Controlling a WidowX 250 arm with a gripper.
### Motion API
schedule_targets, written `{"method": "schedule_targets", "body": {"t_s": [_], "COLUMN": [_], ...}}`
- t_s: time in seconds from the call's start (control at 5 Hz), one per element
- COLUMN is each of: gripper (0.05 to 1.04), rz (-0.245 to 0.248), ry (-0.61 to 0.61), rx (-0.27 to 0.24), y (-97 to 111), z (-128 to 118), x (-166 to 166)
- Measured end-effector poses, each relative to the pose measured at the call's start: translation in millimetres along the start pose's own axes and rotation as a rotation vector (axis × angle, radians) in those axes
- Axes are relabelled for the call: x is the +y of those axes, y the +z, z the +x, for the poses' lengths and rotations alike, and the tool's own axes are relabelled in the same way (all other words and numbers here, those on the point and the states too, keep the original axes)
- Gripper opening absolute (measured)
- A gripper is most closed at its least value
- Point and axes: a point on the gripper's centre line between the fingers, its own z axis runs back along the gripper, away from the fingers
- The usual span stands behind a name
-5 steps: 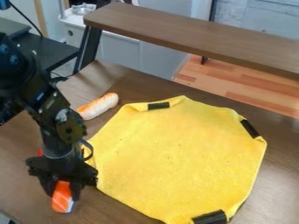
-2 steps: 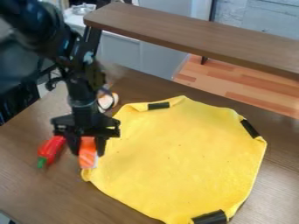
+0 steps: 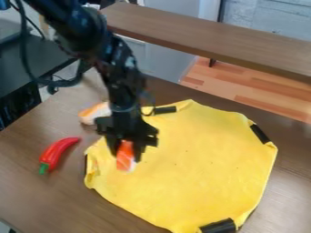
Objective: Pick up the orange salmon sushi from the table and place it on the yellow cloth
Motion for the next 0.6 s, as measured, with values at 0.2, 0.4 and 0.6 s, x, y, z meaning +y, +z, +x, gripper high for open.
{"method": "schedule_targets", "body": {"t_s": [0.2, 0.4, 0.6], "gripper": [0.564, 0.564, 0.564], "rz": [-0.068, -0.123, -0.151], "ry": [-0.178, -0.279, -0.377], "rx": [-0.025, -0.016, -0.034], "y": [2, -4, -6], "z": [0, -9, -16], "x": [-43, -72, -107]}}
